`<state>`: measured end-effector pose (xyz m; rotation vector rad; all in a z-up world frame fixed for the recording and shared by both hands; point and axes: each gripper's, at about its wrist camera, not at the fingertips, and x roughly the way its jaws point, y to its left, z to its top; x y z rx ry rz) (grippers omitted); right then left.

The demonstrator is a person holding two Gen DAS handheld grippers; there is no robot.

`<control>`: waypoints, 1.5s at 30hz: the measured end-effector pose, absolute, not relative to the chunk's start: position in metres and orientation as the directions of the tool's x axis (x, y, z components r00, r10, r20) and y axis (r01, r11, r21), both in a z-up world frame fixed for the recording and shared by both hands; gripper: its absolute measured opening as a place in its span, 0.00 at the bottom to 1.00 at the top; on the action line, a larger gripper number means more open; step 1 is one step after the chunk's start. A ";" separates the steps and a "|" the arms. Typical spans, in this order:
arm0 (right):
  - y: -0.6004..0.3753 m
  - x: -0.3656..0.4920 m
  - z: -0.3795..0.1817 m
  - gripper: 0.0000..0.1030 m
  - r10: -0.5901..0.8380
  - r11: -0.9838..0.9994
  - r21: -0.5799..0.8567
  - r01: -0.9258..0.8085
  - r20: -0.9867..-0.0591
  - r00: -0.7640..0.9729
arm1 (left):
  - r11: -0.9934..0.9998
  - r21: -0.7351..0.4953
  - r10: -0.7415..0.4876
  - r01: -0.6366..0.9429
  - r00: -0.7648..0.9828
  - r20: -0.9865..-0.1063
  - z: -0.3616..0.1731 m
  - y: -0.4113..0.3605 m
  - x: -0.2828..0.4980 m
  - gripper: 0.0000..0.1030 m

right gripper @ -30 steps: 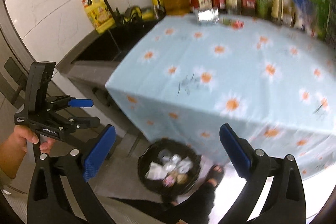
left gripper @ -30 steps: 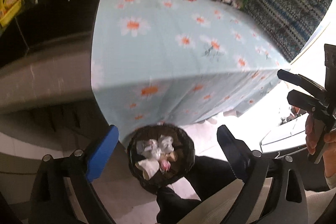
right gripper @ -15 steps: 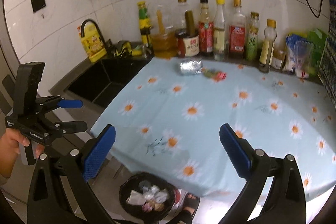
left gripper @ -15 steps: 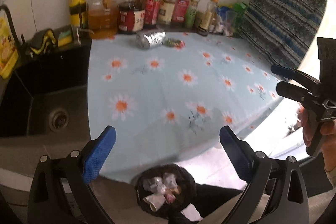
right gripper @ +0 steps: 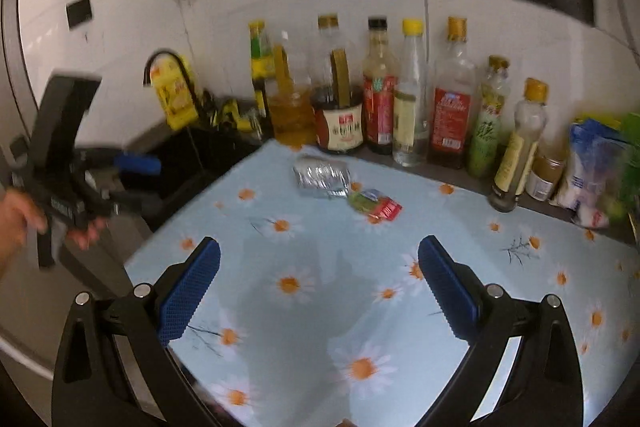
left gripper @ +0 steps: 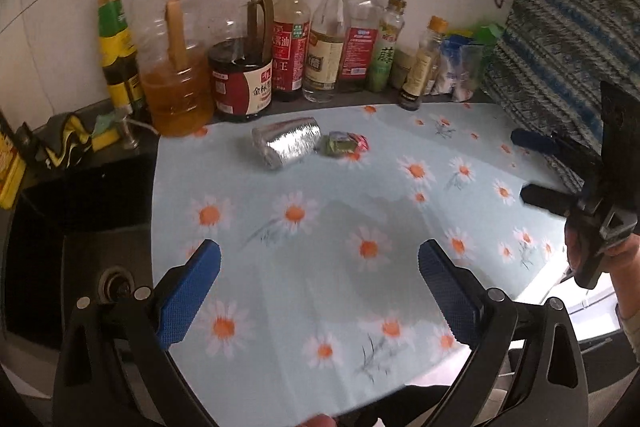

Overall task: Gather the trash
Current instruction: 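Grasp the silver foil cone with the left gripper while the right grasps the green-red snack packet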

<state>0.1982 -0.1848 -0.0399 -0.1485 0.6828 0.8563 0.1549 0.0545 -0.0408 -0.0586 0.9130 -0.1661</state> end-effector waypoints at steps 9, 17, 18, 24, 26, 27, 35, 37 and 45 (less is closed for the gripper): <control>-0.176 0.288 -0.080 0.95 0.660 0.583 0.195 -0.788 -0.680 0.320 | 0.988 -0.157 -0.128 -0.009 0.542 -0.831 -0.061 0.056 0.240 0.93; -0.137 0.338 -0.122 0.95 0.638 0.484 0.200 -0.852 -0.747 0.186 | 0.948 -0.274 -0.161 -0.163 0.497 -0.853 -0.091 0.062 0.297 0.93; -0.133 0.343 -0.126 0.95 0.636 0.472 0.202 -0.858 -0.752 0.173 | 0.944 -0.279 -0.163 -0.175 0.489 -0.857 -0.094 0.061 0.303 0.93; -0.114 0.373 -0.150 0.95 0.632 0.436 0.234 -0.869 -0.767 0.111 | 0.930 -0.260 -0.132 -0.259 0.425 -0.895 -0.115 0.063 0.342 0.93; -0.111 0.381 -0.155 0.95 0.632 0.426 0.254 -0.868 -0.771 0.085 | 0.928 -0.254 -0.127 -0.272 0.408 -0.904 -0.120 0.063 0.351 0.93; -0.107 0.385 -0.159 0.95 0.621 0.422 0.260 -0.869 -0.780 0.069 | 0.927 -0.250 -0.123 -0.280 0.403 -0.907 -0.122 0.063 0.354 0.93; -0.091 0.395 -0.168 0.85 0.617 0.382 0.260 -0.887 -0.787 0.035 | 0.916 -0.215 -0.090 -0.338 0.351 -0.932 -0.143 0.069 0.374 0.93; -0.089 0.396 -0.168 0.76 0.612 0.380 0.253 -0.890 -0.790 0.036 | 0.914 -0.209 -0.080 -0.348 0.351 -0.933 -0.144 0.071 0.377 0.93; -0.077 0.395 -0.173 0.65 0.586 0.354 0.206 -0.912 -0.809 0.045 | 0.925 -0.163 -0.047 -0.344 0.321 -0.946 -0.155 0.066 0.385 0.82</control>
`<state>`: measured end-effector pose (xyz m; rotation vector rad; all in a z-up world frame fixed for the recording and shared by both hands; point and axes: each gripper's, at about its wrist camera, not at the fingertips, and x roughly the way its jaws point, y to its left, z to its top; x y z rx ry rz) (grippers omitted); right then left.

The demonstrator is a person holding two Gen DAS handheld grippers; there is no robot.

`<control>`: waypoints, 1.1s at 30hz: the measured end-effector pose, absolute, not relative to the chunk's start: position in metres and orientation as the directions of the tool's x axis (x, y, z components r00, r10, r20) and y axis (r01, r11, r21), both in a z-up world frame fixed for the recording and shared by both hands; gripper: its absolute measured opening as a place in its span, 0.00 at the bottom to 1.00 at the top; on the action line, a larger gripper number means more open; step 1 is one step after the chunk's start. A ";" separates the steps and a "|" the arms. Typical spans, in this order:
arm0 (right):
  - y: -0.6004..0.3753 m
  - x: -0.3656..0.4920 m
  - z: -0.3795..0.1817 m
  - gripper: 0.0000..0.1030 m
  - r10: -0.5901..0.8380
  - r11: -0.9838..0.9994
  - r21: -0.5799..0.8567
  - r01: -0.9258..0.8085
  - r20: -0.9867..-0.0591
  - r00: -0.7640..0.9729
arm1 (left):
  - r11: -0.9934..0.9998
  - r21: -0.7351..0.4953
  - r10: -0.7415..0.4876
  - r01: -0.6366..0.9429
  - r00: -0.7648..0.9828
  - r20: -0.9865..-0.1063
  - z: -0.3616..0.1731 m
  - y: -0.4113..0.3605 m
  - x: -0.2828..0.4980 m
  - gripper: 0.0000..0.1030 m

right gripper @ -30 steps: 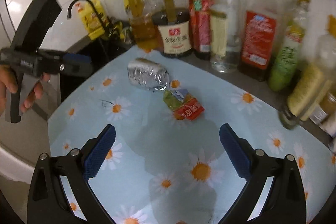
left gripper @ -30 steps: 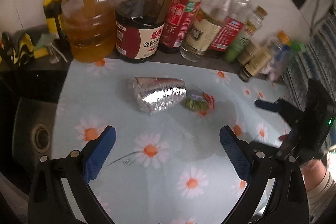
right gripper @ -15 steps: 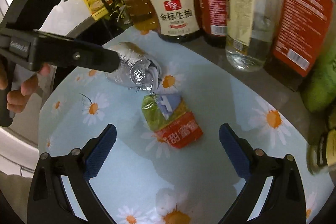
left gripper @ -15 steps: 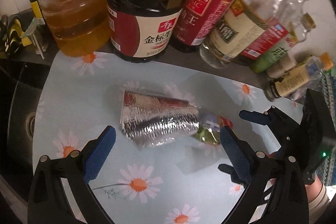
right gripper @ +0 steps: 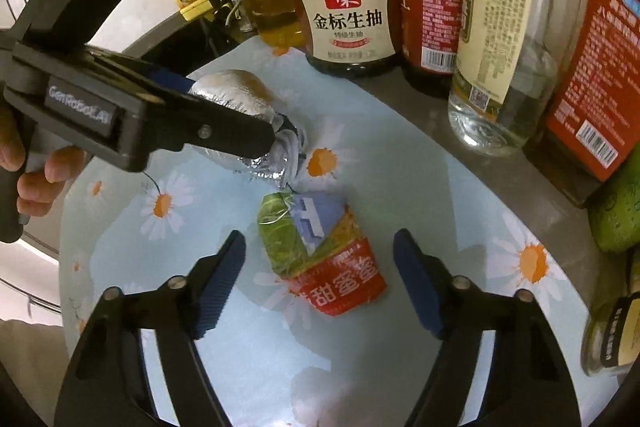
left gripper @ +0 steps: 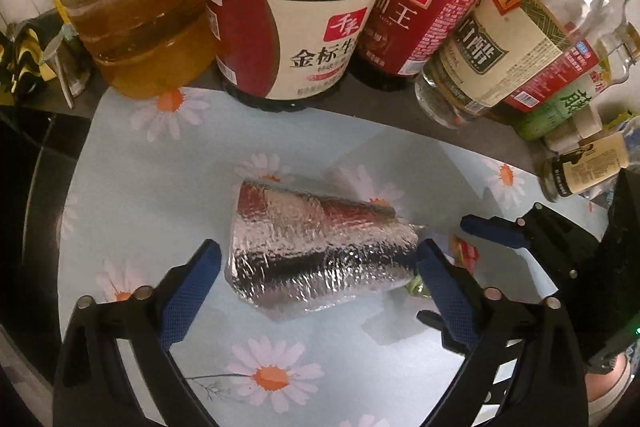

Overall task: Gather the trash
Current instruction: 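Grasp the silver foil cone with the left gripper while the right grasps the green-red snack packet, then carry the foil cone and snack packet down over the bin with both tools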

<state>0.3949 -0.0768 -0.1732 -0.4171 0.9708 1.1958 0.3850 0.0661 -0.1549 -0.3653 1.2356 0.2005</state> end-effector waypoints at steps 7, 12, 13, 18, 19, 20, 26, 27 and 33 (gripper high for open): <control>-0.079 0.394 -0.174 0.52 0.585 0.364 0.177 -0.914 -0.807 0.077 | 0.935 -0.153 -0.042 -0.320 0.330 -0.943 -0.156 0.061 0.385 0.75; -0.082 0.387 -0.171 0.51 0.595 0.360 0.168 -0.918 -0.799 0.088 | 0.937 -0.153 -0.041 -0.313 0.338 -0.940 -0.151 0.061 0.378 0.75; -0.082 0.386 -0.170 0.51 0.597 0.362 0.168 -0.917 -0.797 0.090 | 0.937 -0.157 -0.043 -0.312 0.342 -0.939 -0.150 0.061 0.376 0.75; -0.089 0.377 -0.161 0.51 0.609 0.369 0.166 -0.914 -0.787 0.103 | 0.941 -0.179 -0.062 -0.288 0.373 -0.926 -0.134 0.061 0.362 0.75; -0.091 0.375 -0.159 0.51 0.609 0.371 0.163 -0.914 -0.786 0.106 | 0.942 -0.181 -0.065 -0.283 0.377 -0.924 -0.132 0.060 0.360 0.75; -0.092 0.372 -0.158 0.51 0.606 0.376 0.159 -0.913 -0.787 0.113 | 0.944 -0.182 -0.065 -0.276 0.383 -0.921 -0.128 0.059 0.356 0.75; -0.105 0.357 -0.146 0.51 0.612 0.410 0.162 -0.898 -0.778 0.139 | 0.951 -0.191 -0.079 -0.244 0.407 -0.910 -0.113 0.058 0.335 0.75; -0.106 0.353 -0.144 0.51 0.613 0.416 0.162 -0.895 -0.776 0.145 | 0.952 -0.194 -0.083 -0.237 0.409 -0.909 -0.111 0.057 0.331 0.75; -0.118 0.321 -0.131 0.51 0.609 0.461 0.160 -0.873 -0.772 0.180 | 0.966 -0.199 -0.109 -0.168 0.431 -0.896 -0.101 0.051 0.299 0.75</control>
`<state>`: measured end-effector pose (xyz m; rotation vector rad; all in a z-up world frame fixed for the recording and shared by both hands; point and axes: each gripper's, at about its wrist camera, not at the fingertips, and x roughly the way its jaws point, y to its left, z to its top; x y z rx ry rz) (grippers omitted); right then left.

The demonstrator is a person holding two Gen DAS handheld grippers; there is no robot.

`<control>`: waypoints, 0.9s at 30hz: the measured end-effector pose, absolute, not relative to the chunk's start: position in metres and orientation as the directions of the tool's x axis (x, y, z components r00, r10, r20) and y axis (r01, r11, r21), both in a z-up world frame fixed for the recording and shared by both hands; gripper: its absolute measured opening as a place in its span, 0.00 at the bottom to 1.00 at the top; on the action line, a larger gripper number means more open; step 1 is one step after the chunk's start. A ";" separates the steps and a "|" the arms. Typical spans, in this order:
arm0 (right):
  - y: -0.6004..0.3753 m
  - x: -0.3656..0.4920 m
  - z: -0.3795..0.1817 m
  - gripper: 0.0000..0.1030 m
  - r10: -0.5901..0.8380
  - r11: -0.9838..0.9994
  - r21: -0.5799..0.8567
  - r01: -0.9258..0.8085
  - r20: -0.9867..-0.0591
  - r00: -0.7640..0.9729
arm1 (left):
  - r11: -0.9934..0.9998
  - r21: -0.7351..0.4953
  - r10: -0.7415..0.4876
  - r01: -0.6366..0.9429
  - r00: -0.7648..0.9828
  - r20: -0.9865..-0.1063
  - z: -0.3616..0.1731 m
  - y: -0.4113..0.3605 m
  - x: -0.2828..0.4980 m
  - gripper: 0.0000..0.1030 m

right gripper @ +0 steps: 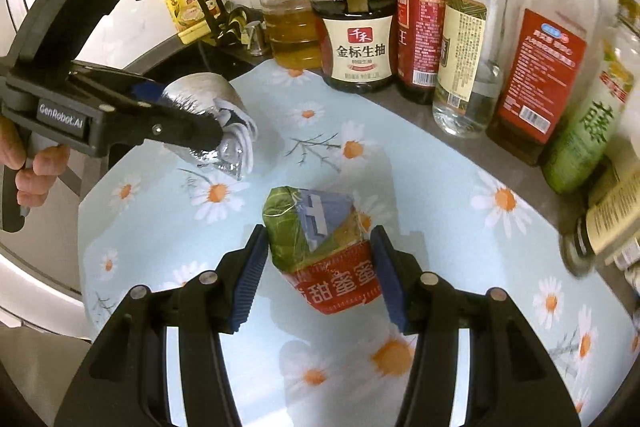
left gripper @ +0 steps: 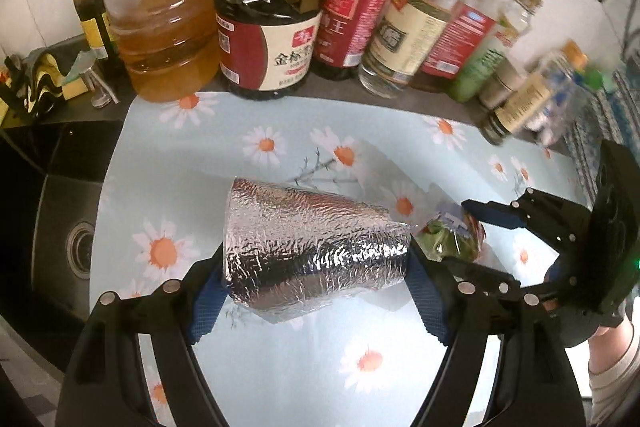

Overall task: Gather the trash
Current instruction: 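Carry the foil cone and snack packet down over the bin with both tools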

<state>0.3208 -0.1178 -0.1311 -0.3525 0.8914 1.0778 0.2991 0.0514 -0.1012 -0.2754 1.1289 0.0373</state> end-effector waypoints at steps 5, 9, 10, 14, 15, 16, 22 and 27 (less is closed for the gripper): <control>-0.121 0.290 -0.125 0.51 0.601 0.499 0.171 -0.849 -0.775 0.197 | 0.974 -0.200 -0.132 -0.105 0.453 -0.882 -0.093 0.050 0.267 0.75; -0.124 0.266 -0.122 0.51 0.600 0.536 0.198 -0.821 -0.773 0.206 | 0.973 -0.217 -0.159 -0.077 0.457 -0.875 -0.091 0.055 0.242 0.75; -0.125 0.260 -0.121 0.51 0.599 0.544 0.200 -0.815 -0.773 0.210 | 0.973 -0.220 -0.163 -0.073 0.458 -0.874 -0.091 0.057 0.236 0.75; -0.123 0.234 -0.116 0.51 0.590 0.575 0.205 -0.792 -0.774 0.229 | 0.973 -0.227 -0.184 -0.040 0.456 -0.871 -0.092 0.062 0.210 0.75; -0.122 0.227 -0.115 0.51 0.588 0.581 0.206 -0.787 -0.775 0.232 | 0.973 -0.229 -0.189 -0.035 0.455 -0.870 -0.091 0.062 0.205 0.75; -0.121 0.222 -0.114 0.51 0.587 0.586 0.206 -0.784 -0.775 0.235 | 0.972 -0.233 -0.196 -0.026 0.453 -0.869 -0.092 0.065 0.197 0.75; -0.115 0.181 -0.111 0.51 0.570 0.619 0.199 -0.759 -0.780 0.260 | 0.968 -0.250 -0.231 0.017 0.449 -0.863 -0.095 0.071 0.156 0.75; -0.108 0.143 -0.114 0.51 0.559 0.648 0.202 -0.734 -0.781 0.278 | 0.965 -0.256 -0.254 0.054 0.439 -0.862 -0.102 0.074 0.124 0.75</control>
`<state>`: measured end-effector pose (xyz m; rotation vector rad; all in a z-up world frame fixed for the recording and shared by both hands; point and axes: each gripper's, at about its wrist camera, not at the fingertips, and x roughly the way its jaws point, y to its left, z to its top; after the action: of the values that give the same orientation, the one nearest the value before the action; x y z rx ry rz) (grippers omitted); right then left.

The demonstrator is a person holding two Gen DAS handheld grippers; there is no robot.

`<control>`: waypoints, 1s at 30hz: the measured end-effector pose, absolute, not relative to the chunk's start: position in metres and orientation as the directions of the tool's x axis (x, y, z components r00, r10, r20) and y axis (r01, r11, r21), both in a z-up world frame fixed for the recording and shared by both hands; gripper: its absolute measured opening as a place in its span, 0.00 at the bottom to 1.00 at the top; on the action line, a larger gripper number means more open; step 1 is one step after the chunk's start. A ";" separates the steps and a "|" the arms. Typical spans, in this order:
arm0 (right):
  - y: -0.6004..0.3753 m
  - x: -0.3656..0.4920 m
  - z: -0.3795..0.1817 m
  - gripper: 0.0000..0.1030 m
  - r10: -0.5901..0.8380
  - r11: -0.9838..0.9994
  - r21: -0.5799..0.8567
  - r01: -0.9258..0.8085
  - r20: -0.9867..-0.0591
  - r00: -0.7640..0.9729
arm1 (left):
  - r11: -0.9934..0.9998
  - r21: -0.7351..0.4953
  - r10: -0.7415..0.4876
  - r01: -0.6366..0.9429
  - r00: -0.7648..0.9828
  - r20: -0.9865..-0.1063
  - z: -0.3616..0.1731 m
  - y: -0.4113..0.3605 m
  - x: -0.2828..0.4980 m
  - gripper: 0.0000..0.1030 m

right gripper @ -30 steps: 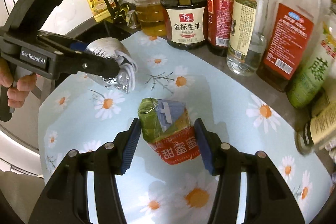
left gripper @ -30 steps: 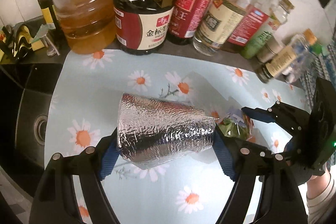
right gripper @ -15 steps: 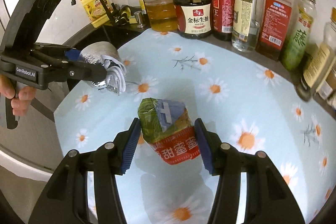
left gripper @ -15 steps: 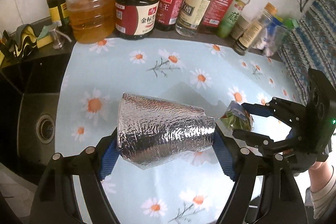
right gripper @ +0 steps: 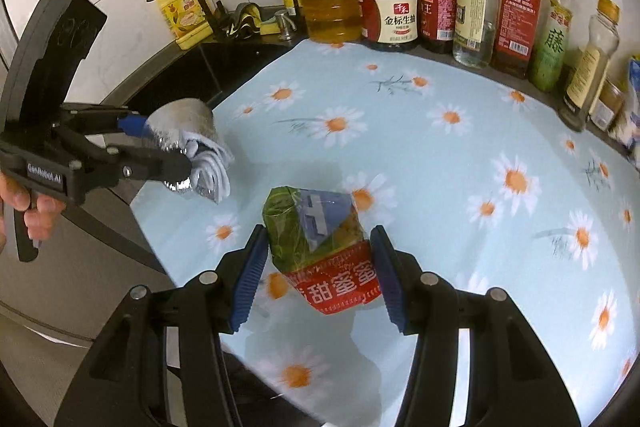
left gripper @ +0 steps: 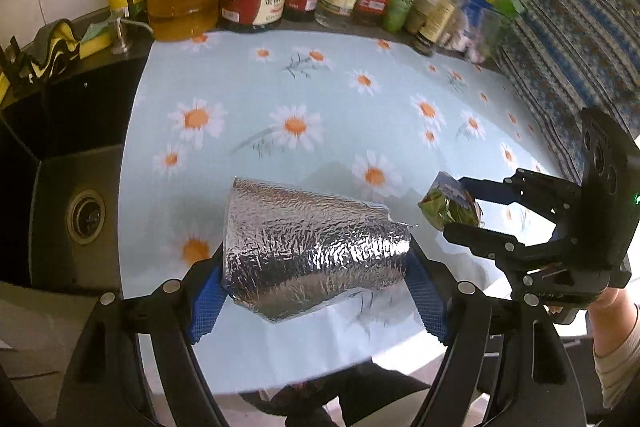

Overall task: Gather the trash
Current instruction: 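Carry the foil cone and snack packet down over the bin with both tools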

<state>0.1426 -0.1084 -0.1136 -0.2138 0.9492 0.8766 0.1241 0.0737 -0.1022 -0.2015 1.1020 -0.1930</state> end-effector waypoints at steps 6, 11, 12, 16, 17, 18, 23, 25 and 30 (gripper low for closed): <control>-0.099 0.097 -0.115 0.51 0.557 0.661 0.211 -0.720 -0.781 0.282 | 0.957 -0.275 -0.286 0.087 0.427 -0.858 -0.110 0.079 0.085 0.75; -0.094 0.063 -0.115 0.52 0.568 0.660 0.235 -0.714 -0.778 0.270 | 0.950 -0.294 -0.312 0.109 0.405 -0.859 -0.118 0.079 0.054 0.75; -0.093 0.056 -0.114 0.52 0.578 0.656 0.251 -0.711 -0.774 0.260 | 0.949 -0.292 -0.313 0.114 0.401 -0.861 -0.120 0.078 0.048 0.75; -0.089 0.034 -0.117 0.52 0.585 0.652 0.259 -0.713 -0.769 0.256 | 0.945 -0.301 -0.326 0.125 0.388 -0.862 -0.127 0.078 0.027 0.75; -0.088 0.028 -0.120 0.52 0.588 0.651 0.263 -0.712 -0.769 0.253 | 0.944 -0.304 -0.329 0.127 0.382 -0.863 -0.129 0.079 0.021 0.75; -0.087 0.023 -0.122 0.52 0.589 0.650 0.267 -0.711 -0.768 0.250 | 0.944 -0.305 -0.331 0.130 0.378 -0.865 -0.131 0.078 0.016 0.75; -0.084 0.005 -0.140 0.52 0.591 0.653 0.294 -0.698 -0.773 0.228 | 0.939 -0.316 -0.345 0.139 0.343 -0.874 -0.147 0.079 -0.007 0.75; -0.083 -0.001 -0.147 0.52 0.588 0.656 0.300 -0.692 -0.779 0.219 | 0.937 -0.321 -0.348 0.136 0.328 -0.878 -0.154 0.078 -0.012 0.75; -0.079 -0.011 -0.168 0.52 0.582 0.661 0.328 -0.674 -0.792 0.185 | 0.931 -0.347 -0.365 0.112 0.281 -0.888 -0.181 0.078 -0.025 0.75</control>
<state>-0.0112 -0.0788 -0.1684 -0.1021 1.0639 0.8872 -0.0253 0.0783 -0.1807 -0.2344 1.2485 -0.3236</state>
